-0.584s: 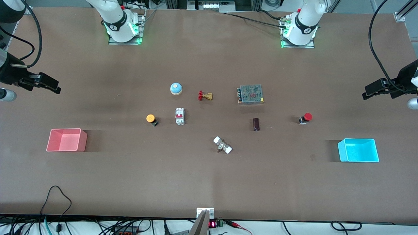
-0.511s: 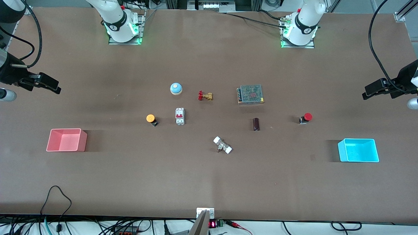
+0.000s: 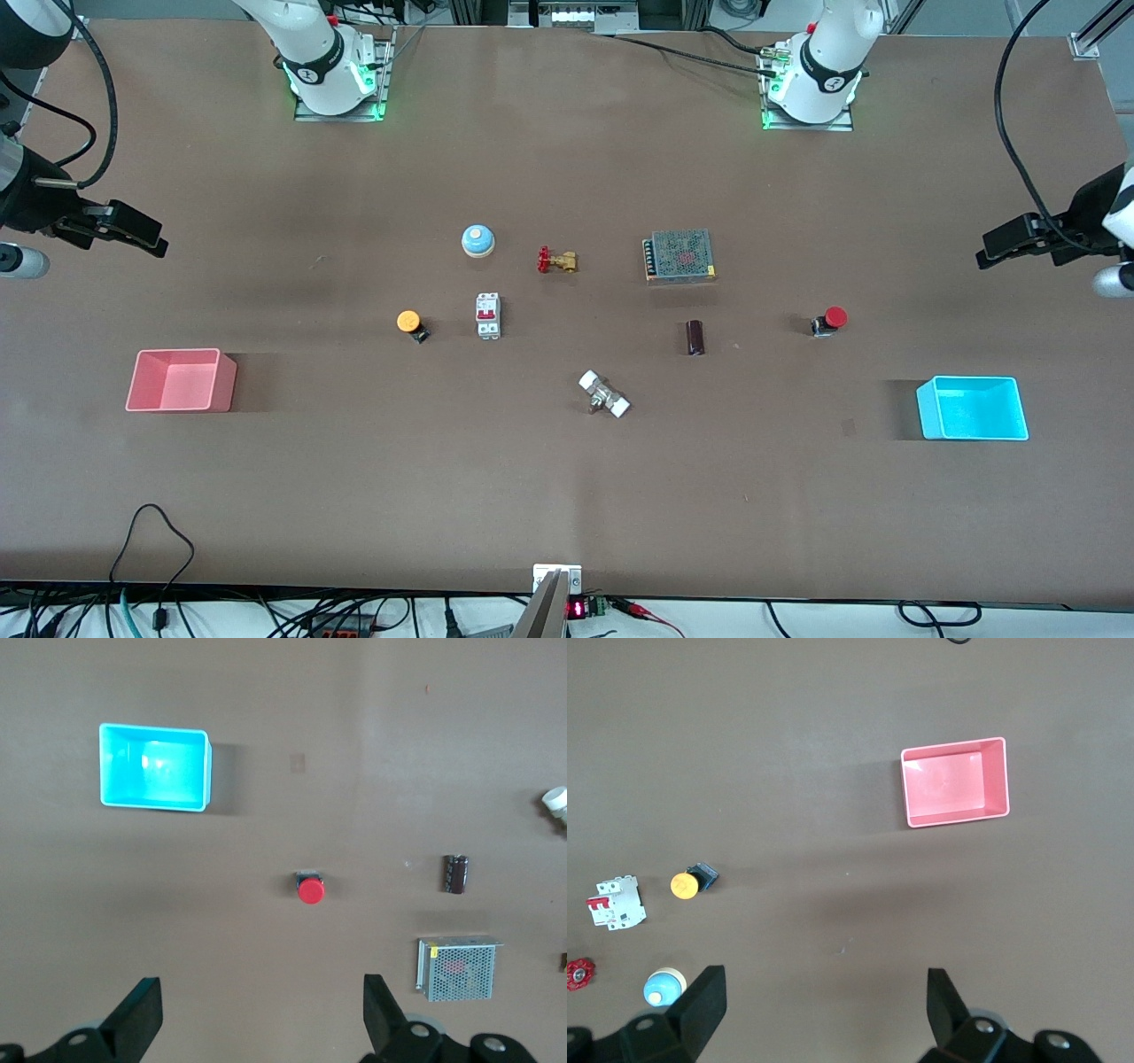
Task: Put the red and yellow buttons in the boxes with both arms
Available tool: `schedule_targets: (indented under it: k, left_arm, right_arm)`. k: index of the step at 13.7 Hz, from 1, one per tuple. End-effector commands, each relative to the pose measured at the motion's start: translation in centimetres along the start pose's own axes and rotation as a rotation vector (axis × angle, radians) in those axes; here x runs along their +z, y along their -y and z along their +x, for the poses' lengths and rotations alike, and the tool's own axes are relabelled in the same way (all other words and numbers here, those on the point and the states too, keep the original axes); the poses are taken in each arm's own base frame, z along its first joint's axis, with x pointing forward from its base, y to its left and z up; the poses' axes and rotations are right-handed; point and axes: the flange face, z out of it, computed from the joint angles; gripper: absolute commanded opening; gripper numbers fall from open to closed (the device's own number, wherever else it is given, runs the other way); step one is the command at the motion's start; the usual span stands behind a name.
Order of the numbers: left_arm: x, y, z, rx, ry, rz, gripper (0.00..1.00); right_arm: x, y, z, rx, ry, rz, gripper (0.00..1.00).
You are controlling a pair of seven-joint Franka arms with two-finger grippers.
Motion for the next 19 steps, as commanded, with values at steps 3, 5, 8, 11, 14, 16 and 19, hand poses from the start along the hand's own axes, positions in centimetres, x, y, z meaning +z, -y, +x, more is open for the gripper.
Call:
schedule_targets:
  k: [3, 5, 8, 11, 14, 16, 19]
  left_arm:
    - [9.1, -0.1, 4.6, 0.003, 0.120, 0.026, 1.00]
    - [13.4, 0.2, 6.4, -0.004, 0.151, 0.014, 1.00]
    - [19.9, -0.2, 7.9, 0.000, 0.196, 0.014, 1.00]
    - [26.5, -1.1, 6.8, 0.016, 0.184, 0.012, 1.00]
    - [31.5, -2.3, 5.0, 0.031, 0.150, 0.012, 1.00]
    - [33.2, -2.6, 4.1, -0.006, 0.151, -0.033, 1.00]
    - [35.5, -3.0, 2.6, 0.005, 0.153, -0.038, 1.00]
  right_arm:
    - [2.5, 3.7, 0.6, -0.087, 0.037, -0.003, 1.00]
    - [4.4, 6.2, 0.5, -0.116, 0.084, -0.010, 1.00]
    - [6.7, 8.5, 0.2, -0.149, 0.095, -0.010, 1.00]
    - [9.6, 9.6, 0.3, -0.129, 0.060, 0.002, 1.00]
    - [12.5, 12.7, -0.6, -0.064, 0.034, -0.004, 1.00]
    - [15.0, 13.6, -1.2, -0.048, -0.005, 0.000, 1.00]
    - [18.3, 16.7, -2.8, -0.081, -0.064, 0.023, 1.00]
